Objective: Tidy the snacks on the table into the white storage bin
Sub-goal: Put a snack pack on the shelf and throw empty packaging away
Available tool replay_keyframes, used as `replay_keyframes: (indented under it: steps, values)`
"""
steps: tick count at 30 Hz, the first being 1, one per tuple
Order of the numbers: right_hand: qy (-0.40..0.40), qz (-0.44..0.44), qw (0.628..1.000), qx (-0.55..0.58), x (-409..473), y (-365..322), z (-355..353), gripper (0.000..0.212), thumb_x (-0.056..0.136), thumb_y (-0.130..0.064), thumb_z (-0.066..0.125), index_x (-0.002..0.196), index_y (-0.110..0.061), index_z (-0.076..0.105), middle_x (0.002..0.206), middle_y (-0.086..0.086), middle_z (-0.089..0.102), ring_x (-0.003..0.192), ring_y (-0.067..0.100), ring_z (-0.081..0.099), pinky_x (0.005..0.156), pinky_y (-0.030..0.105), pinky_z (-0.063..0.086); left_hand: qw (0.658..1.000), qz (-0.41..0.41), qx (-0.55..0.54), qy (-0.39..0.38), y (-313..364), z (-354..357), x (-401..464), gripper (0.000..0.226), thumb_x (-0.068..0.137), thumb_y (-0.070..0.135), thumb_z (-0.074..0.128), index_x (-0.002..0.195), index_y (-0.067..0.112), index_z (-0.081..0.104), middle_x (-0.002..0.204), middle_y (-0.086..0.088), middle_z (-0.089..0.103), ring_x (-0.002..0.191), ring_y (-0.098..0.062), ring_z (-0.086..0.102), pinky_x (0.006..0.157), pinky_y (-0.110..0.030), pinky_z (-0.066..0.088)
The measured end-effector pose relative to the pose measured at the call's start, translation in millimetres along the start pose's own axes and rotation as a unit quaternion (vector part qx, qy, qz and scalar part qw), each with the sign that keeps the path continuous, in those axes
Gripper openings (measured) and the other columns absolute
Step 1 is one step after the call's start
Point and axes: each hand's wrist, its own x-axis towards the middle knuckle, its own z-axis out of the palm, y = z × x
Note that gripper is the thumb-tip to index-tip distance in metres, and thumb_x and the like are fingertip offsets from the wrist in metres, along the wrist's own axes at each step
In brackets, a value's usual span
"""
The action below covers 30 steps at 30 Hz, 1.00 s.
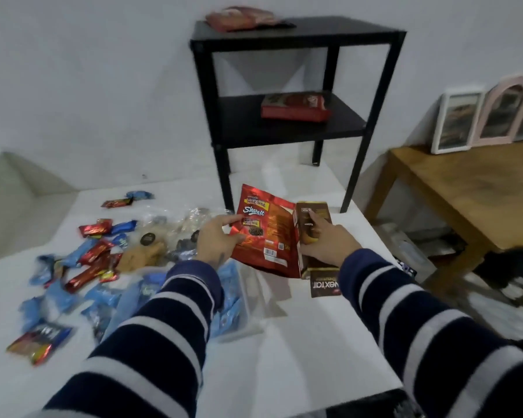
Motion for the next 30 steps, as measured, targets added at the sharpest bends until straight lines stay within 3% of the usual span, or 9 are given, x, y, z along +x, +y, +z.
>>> replay_keyframes:
  steps: [2,6,10,12,15,18,23,27,30]
  values:
    - [-0.007,-0.047,0.999,-0.006,-10.0,-22.4,1.3,0.093,0.076,-0.052,0.063,0.148,-0.044,0.004,0.136,0.008,0.052,0.107,0.027,0.06,0.091,0.035,0.051,0.999,-0.009,-0.015,0.038,1.1,-27.8,-22.0,0.047,0.077,-0.001,0.074,0.118,0.021,0.066,0.117,-0.003,0.065,0.097,-0.021,0.067,0.084,-0.039,0.057]
    - [-0.042,-0.139,0.989,-0.01,-34.3,-81.7,21.7,0.098,0.072,-0.055,0.065,0.148,-0.046,0.004,0.138,0.005,0.052,0.106,0.024,0.062,0.09,0.034,0.051,0.99,-0.025,-0.031,0.134,-2.8,-92.6,-77.0,0.044,0.081,-0.007,0.066,0.121,0.011,0.062,0.115,-0.002,0.062,0.086,-0.012,0.063,0.057,-0.008,0.051]
    - [-0.077,-0.223,0.971,-0.04,-66.8,-149.9,61.4,0.096,0.074,-0.054,0.065,0.148,-0.045,0.005,0.138,0.005,0.05,0.104,0.023,0.061,0.086,0.032,0.051,0.967,-0.045,0.007,0.252,-24.9,-167.6,-135.2,0.047,0.076,0.0,0.073,0.118,0.02,0.066,0.111,0.002,0.062,0.098,-0.021,0.064,0.084,-0.036,0.056]
    - [-0.098,-0.26,0.959,-0.051,-86.8,-184.1,86.0,0.095,0.076,-0.053,0.065,0.148,-0.044,0.004,0.135,0.005,0.052,0.099,0.021,0.061,0.083,0.031,0.051,0.949,-0.076,-0.008,0.307,-38.6,-205.1,-166.4,0.043,0.078,0.004,0.073,0.115,0.025,0.066,0.115,0.002,0.06,0.098,-0.024,0.065,0.084,-0.045,0.057]
    - [-0.122,-0.31,0.939,-0.082,-121.2,-237.0,126.7,0.093,0.08,-0.053,0.062,0.149,-0.041,0.002,0.132,0.004,0.056,0.095,0.019,0.061,0.077,0.028,0.05,0.928,-0.09,-0.002,0.363,-61.8,-259.8,-214.4,0.041,0.081,0.007,0.072,0.117,0.024,0.063,0.122,0.001,0.057,0.1,-0.025,0.065,0.084,-0.045,0.057]
    - [-0.143,-0.351,0.918,-0.115,-160.1,-291.9,175.4,0.091,0.081,-0.052,0.061,0.149,-0.042,0.002,0.139,0.005,0.05,0.11,0.022,0.059,0.08,0.029,0.048,0.9,-0.11,0.022,0.421,-89.3,-316.3,-267.7,0.042,0.082,0.008,0.071,0.12,0.023,0.063,0.123,0.003,0.058,0.098,-0.022,0.065,0.086,-0.041,0.057]
    - [-0.197,-0.407,0.884,-0.123,-236.5,-378.7,267.9,0.09,0.081,-0.046,0.064,0.149,-0.043,0.004,0.142,0.008,0.046,0.108,0.024,0.06,0.079,0.027,0.048,0.858,-0.16,0.064,0.484,-143.1,-412.1,-363.1,0.044,0.083,0.01,0.071,0.124,0.022,0.062,0.126,0.003,0.056,0.097,-0.016,0.061,0.063,-0.01,0.045]
    - [-0.229,-0.437,0.861,-0.125,-301.1,-441.8,343.6,0.089,0.08,-0.045,0.065,0.148,-0.044,0.007,0.135,0.007,0.051,0.096,0.022,0.06,0.078,0.028,0.049,0.827,-0.199,0.074,0.52,-186.6,-482.7,-437.9,0.046,0.082,0.011,0.072,0.125,0.022,0.062,0.129,0.002,0.055,0.099,-0.02,0.063,0.077,-0.027,0.053]
    - [-0.252,-0.463,0.838,-0.142,-347.7,-482.2,399.0,0.092,0.076,-0.049,0.065,0.147,-0.047,0.007,0.138,0.008,0.048,0.104,0.025,0.06,0.086,0.032,0.052,0.8,-0.234,0.081,0.547,-216.3,-526.6,-491.9,0.046,0.081,0.015,0.074,0.124,0.025,0.062,0.123,0.007,0.056,0.098,-0.017,0.063,0.085,-0.035,0.055]
